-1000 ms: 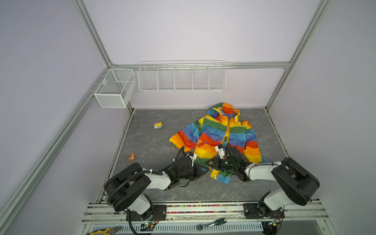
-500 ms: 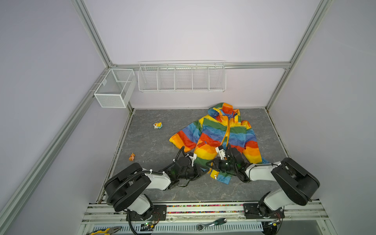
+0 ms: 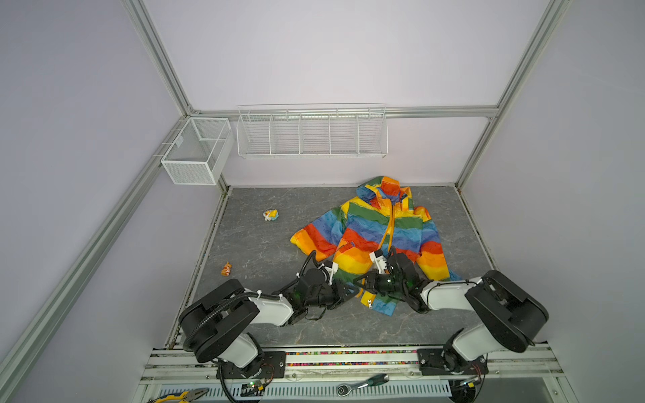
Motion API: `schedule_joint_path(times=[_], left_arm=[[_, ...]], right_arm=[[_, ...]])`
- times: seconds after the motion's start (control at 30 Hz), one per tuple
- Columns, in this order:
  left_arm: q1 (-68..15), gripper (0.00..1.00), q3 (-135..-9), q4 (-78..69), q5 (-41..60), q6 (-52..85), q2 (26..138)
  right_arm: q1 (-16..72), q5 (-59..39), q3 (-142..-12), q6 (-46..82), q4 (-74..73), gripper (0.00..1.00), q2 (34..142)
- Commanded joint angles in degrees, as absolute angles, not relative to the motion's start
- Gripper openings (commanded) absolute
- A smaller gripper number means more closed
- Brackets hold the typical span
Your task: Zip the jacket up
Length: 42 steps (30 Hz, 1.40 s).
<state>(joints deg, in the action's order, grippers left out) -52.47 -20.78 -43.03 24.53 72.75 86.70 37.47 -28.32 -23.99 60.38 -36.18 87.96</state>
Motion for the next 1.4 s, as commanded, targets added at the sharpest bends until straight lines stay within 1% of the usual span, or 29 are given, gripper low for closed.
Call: schedule_joint_path(times=[0.0, 0.03, 0.3, 0.43, 0.63, 0.7, 0.87, 0.93, 1.1, 1.2, 1.37], left_arm=[[-52.55, 0.02, -20.9, -44.27, 25.99, 72.17, 87.01], [-52.56, 0.0, -20.99, -43.75, 26.01, 71.94, 86.88], [-52.55, 0.0, -21.79, -39.84, 26.15, 69.88, 84.86], [-52.51, 0.14, -21.88, -38.22, 25.93, 69.37, 83.89], [-52.53, 0.18, -21.96, -37.31, 25.75, 69.11, 83.37], [-52.53, 0.18, -21.97, -37.35, 25.64, 69.09, 83.41], [-52.5, 0.12, -21.96, -37.43, 25.35, 69.1, 83.41], [-52.5, 0.13, -21.96, -37.49, 25.25, 69.17, 83.39], [-52.48, 0.18, -22.12, -37.53, 25.07, 69.26, 83.45], [-52.55, 0.18, -22.24, -37.62, 25.0, 69.36, 83.44], [-52.55, 0.15, -22.39, -38.03, 25.14, 69.61, 83.5]], right_arm=[[37.21, -27.96, -24.5, 59.77, -35.21, 0.07, 86.84], [37.23, -27.95, -24.73, 59.77, -34.86, 0.07, 86.84], [37.26, -28.03, -25.75, 59.56, -33.4, 0.07, 86.14], [37.22, -27.96, -25.89, 59.1, -32.81, 0.07, 85.61], [37.18, -27.97, -25.58, 59.03, -32.7, 0.07, 85.25], [37.19, -27.96, -25.54, 58.99, -32.7, 0.07, 85.17], [37.22, -27.95, -25.5, 59.02, -32.7, 0.07, 85.08], [37.22, -28.04, -25.52, 58.97, -32.74, 0.07, 85.17], [37.35, -28.12, -25.46, 58.91, -32.87, 0.07, 85.26], [37.31, -28.22, -25.49, 58.86, -32.87, 0.07, 85.34], [37.38, -28.21, -25.49, 58.86, -32.87, 0.07, 85.41]])
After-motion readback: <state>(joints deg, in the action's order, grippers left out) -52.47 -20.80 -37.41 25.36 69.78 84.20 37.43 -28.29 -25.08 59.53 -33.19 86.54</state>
